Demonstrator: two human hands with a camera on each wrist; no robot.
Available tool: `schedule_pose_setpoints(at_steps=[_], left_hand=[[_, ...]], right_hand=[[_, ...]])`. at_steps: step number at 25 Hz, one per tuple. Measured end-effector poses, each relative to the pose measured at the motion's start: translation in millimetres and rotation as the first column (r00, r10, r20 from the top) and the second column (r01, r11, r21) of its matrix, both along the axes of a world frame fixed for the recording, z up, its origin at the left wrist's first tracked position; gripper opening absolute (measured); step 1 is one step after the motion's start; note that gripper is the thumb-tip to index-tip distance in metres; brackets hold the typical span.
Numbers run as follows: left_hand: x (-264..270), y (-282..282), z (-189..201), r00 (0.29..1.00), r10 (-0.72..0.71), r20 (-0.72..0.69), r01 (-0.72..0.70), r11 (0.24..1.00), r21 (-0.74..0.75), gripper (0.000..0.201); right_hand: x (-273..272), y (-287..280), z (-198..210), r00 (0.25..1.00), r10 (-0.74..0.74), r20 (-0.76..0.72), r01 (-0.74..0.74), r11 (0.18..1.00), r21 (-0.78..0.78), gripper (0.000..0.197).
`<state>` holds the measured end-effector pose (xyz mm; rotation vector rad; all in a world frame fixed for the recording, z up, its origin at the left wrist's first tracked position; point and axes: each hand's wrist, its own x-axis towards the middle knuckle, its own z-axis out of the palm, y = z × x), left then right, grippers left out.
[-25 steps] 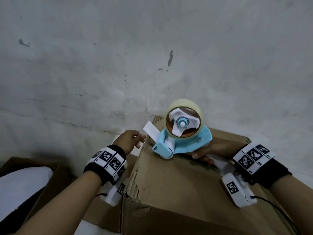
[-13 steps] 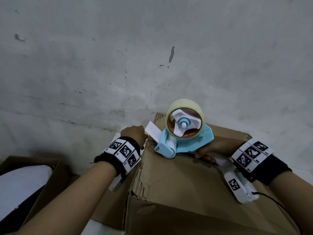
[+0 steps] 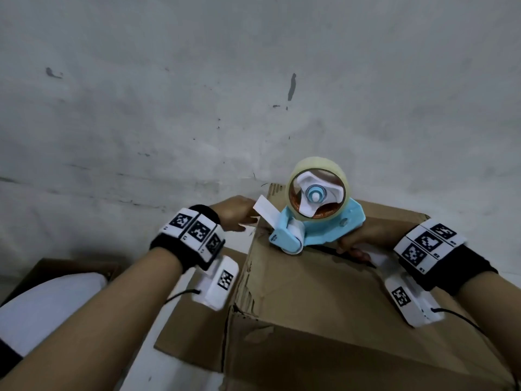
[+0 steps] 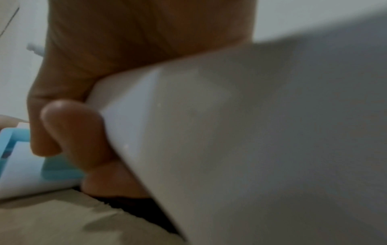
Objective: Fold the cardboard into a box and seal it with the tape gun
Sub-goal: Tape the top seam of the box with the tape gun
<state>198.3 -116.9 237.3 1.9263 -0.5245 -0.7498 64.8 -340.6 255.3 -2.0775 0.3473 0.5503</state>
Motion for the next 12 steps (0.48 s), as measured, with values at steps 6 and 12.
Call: schedule_pose_setpoints(at_steps=[6,12], left_hand=[[-12,-7,-28,0.968,-0.143,-0.205,0.147,0.989,0.005,0.07],[-26,-11,-34,0.982,-0.177,-0.06,0.174,0.984,-0.047,0.051]], right_hand=[[0,-5,-3,0.999,0.003,-0.034,-0.004,1.0,-0.001,0.026],[2,-6,-5,0.999,0.029,-0.043,-0.029,1.0,0.01,0.033]])
